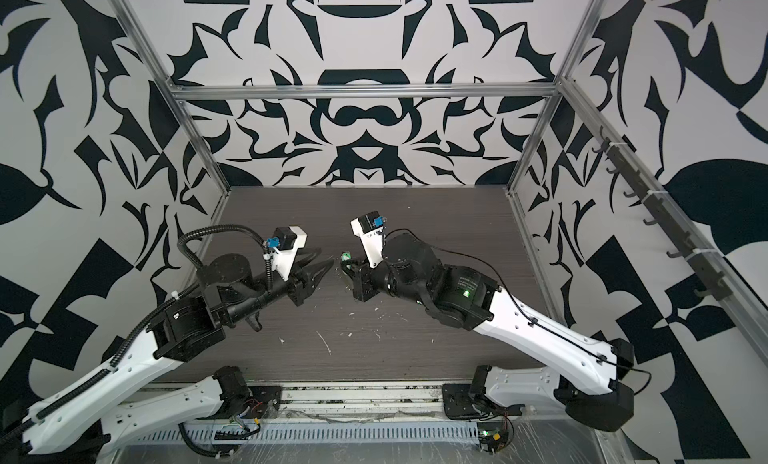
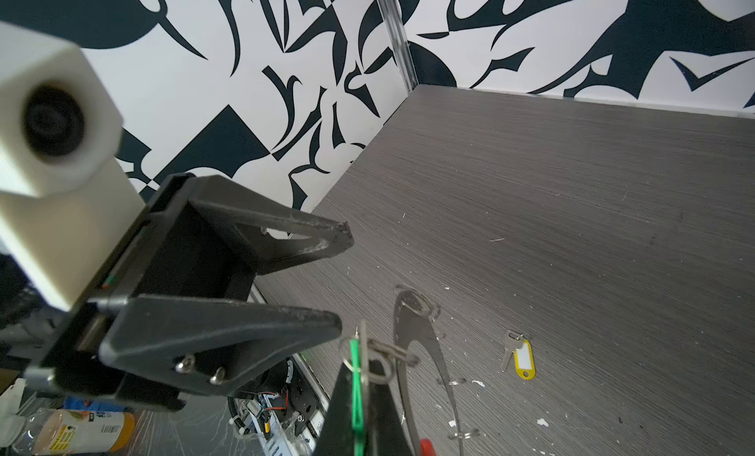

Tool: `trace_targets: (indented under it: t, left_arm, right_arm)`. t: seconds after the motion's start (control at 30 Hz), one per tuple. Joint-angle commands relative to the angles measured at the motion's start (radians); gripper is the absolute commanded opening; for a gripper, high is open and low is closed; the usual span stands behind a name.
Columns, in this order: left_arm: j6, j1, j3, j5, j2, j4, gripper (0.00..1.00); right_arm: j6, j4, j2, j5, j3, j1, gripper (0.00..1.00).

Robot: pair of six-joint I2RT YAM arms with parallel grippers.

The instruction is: Remove the keys from the keyring

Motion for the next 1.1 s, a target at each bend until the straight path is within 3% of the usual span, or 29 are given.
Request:
trace_targets:
  t: [0.0,0.43,0.87,1.07]
  left_arm:
    - [-0.025,0.000,0.016,0.049,-0.003,-0.032,0.49]
    - [-0.049,-0.009,-0.029,0.248,0.022,-0.012,0.54]
    - [0.043,-0.021,0.024,0.295,0.064,-0.026,0.35]
    - [0.050,-0.022,0.034,0.320,0.064,-0.024,0.32]
  right_arm:
    - [-0.011,-0.080,0.002,-0.028,0.085,0.005,0.00]
    - [-0.028,-0.316,0.064,-0.113,0.226,-0.003,0.00]
    - [-0.040,-0.310,0.078,-0.161,0.227,-0.003,0.00]
    - [-0.038,-0.304,0.081,-0.172,0.224,-0.003,0.00]
